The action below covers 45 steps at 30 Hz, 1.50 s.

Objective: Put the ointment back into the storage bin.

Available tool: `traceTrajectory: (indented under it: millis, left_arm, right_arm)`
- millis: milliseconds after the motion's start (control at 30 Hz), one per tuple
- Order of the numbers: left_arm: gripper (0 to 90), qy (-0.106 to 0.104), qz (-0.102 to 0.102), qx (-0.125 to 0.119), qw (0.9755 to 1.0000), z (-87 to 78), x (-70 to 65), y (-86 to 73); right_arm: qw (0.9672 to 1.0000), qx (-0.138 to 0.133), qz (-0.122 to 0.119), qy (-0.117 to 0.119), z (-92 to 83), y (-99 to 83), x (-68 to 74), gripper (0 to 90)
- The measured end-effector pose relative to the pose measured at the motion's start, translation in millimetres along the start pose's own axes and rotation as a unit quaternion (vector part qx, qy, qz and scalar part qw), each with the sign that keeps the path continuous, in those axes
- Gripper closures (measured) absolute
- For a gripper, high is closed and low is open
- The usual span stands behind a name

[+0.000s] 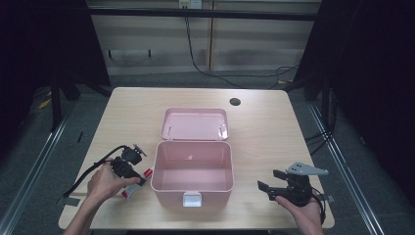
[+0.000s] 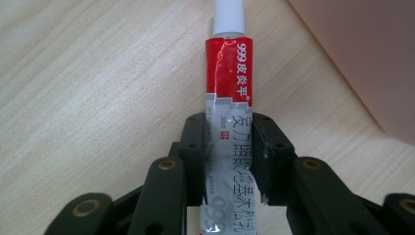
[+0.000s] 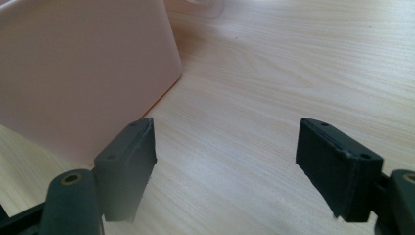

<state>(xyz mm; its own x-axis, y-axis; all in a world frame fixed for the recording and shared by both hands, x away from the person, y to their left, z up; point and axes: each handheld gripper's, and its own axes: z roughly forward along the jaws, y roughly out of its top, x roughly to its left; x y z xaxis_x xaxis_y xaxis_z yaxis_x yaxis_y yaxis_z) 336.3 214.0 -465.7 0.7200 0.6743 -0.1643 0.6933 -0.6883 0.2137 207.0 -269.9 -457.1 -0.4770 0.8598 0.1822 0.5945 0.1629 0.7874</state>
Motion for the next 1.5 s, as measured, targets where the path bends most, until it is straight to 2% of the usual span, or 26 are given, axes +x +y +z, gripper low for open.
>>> traceTrajectory:
  millis: [67, 167, 367, 433, 533, 667, 700, 733, 900, 1100, 1133, 1233, 1333, 1500]
  left_arm:
    - [69.6, 0.003, 0.002, 0.001, 1.0000, 0.0, -0.5, -0.2]
    - [70.0, 0.000, -0.005, -0.001, 1.0000, -0.2, 0.9, -0.6]
    - [70.5, -0.009, -0.006, -0.001, 0.9999, -2.2, 3.6, -3.1]
    - [70.5, -0.025, -0.009, -0.007, 0.9996, -4.5, 6.1, -4.9]
    - [70.5, -0.029, -0.013, -0.014, 0.9994, -8.6, 8.7, -7.9]
    - [70.5, -0.045, -0.013, -0.025, 0.9986, -15.4, 14.5, -13.8]
    - [70.5, -0.048, -0.018, -0.029, 0.9983, -17.0, 15.4, -15.4]
    - [70.5, -0.043, -0.015, -0.029, 0.9985, -19.8, 16.9, -17.6]
    - [70.5, -0.058, -0.019, -0.043, 0.9972, -24.7, 17.3, -19.6]
    - [70.6, -0.056, -0.022, -0.045, 0.9972, -32.1, 18.6, -23.5]
    - [70.6, -0.055, -0.016, -0.043, 0.9974, -33.9, 19.4, -24.8]
    - [70.5, -0.064, -0.020, -0.056, 0.9962, -41.7, 21.4, -29.2]
    - [70.5, -0.062, -0.017, -0.058, 0.9962, -46.2, 22.9, -30.6]
    - [70.5, -0.068, -0.012, -0.076, 0.9947, -59.4, 17.8, -30.5]
  right_arm:
    - [1.0000, -0.001, -0.001, 0.000, 0.0, -0.1, -0.2, 22.6]
    - [1.0000, 0.000, 0.000, 0.001, -0.1, -0.2, -0.8, 22.6]
    - [1.0000, 0.000, 0.001, 0.000, 0.1, -0.1, -0.9, 22.6]
    - [1.0000, 0.000, 0.002, 0.001, 0.1, -0.2, -1.0, 22.6]
    - [1.0000, 0.000, 0.002, 0.001, 0.0, -0.3, -0.8, 22.6]
    - [1.0000, 0.000, 0.003, 0.001, 0.2, -0.3, -1.1, 22.6]
    - [1.0000, 0.000, 0.003, 0.001, 0.2, -0.3, -1.1, 22.6]
    - [1.0000, 0.001, 0.003, 0.001, 0.3, -0.3, -1.1, 22.5]
    - [1.0000, 0.001, 0.003, 0.000, 0.3, -0.4, -1.1, 22.5]
    - [1.0000, 0.001, 0.004, 0.000, 0.0, -0.4, -1.1, 22.4]
    - [1.0000, 0.002, 0.003, 0.000, 0.2, -0.4, -1.1, 22.3]
    - [1.0000, 0.004, 0.004, 0.000, 0.6, -0.3, -0.8, 22.2]
    - [1.0000, 0.003, 0.003, -0.001, 0.8, -0.3, -0.8, 22.2]
    - [1.0000, 0.002, 0.003, 0.001, 0.4, -0.3, -1.0, 22.0]
